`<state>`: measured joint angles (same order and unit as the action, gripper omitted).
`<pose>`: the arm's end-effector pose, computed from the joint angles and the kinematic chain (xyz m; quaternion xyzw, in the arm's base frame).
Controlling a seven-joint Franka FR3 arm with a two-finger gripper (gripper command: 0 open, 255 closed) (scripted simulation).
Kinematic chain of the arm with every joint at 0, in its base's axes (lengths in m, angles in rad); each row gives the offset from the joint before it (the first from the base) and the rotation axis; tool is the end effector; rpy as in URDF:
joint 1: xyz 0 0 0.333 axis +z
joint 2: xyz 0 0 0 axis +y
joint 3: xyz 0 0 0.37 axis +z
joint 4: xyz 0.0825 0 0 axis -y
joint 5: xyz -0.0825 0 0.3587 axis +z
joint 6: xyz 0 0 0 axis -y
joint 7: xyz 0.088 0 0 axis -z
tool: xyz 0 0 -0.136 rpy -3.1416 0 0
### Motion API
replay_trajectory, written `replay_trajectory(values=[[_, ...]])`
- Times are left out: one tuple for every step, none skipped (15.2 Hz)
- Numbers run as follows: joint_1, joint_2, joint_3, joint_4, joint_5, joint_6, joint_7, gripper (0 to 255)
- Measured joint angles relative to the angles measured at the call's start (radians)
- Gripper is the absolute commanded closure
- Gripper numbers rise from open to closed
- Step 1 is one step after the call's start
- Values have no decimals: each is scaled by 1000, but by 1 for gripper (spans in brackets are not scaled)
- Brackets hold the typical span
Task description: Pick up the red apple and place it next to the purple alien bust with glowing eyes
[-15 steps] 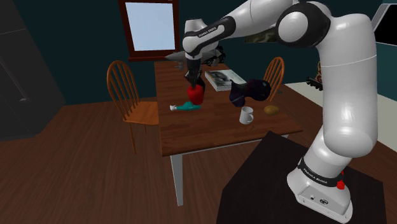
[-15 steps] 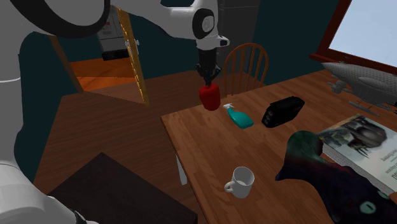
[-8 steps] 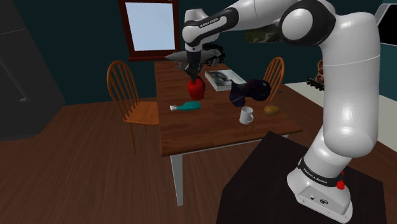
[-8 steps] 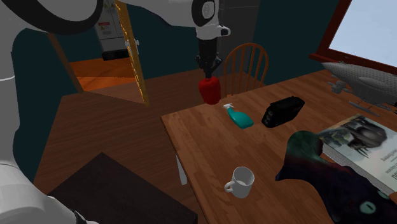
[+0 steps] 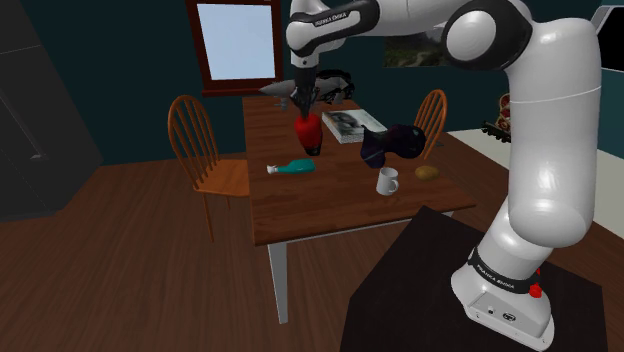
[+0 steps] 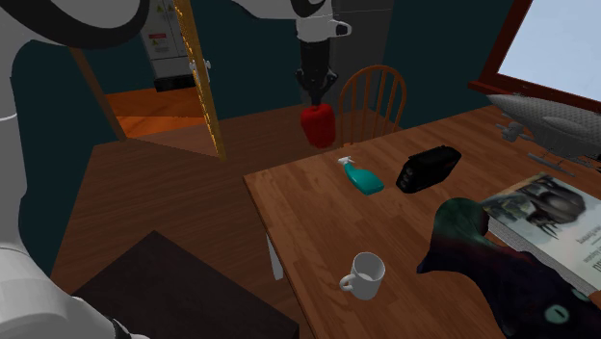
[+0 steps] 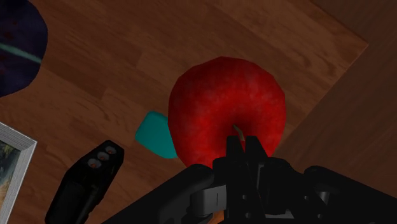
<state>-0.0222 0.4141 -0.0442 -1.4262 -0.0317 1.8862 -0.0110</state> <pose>0.6849 -0.0434 0.4911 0.9992 -0.0210 0.0222 0.0249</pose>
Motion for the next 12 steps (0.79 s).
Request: replay_trajectory(values=[[-1,0,0,15,0,-15,-1,255],[0,-1,0,28,0,-28,-1,255],[1,-1,0,40,0,-41,-1,255],[0,0,0,53,1,-53,-2,255],[0,-2,0,60,1,-62,-3,255],[-7,2,-2,73,2,-70,-12,255],[-19,2,-7,77,5,-74,-28,255],[-32,8,-11,89,8,-79,-46,255],[-45,5,-16,81,10,-74,-64,255],[-60,6,-22,84,14,-75,-84,255],[-77,11,-28,85,18,-70,-107,255],[-90,14,-32,89,21,-71,-123,255]])
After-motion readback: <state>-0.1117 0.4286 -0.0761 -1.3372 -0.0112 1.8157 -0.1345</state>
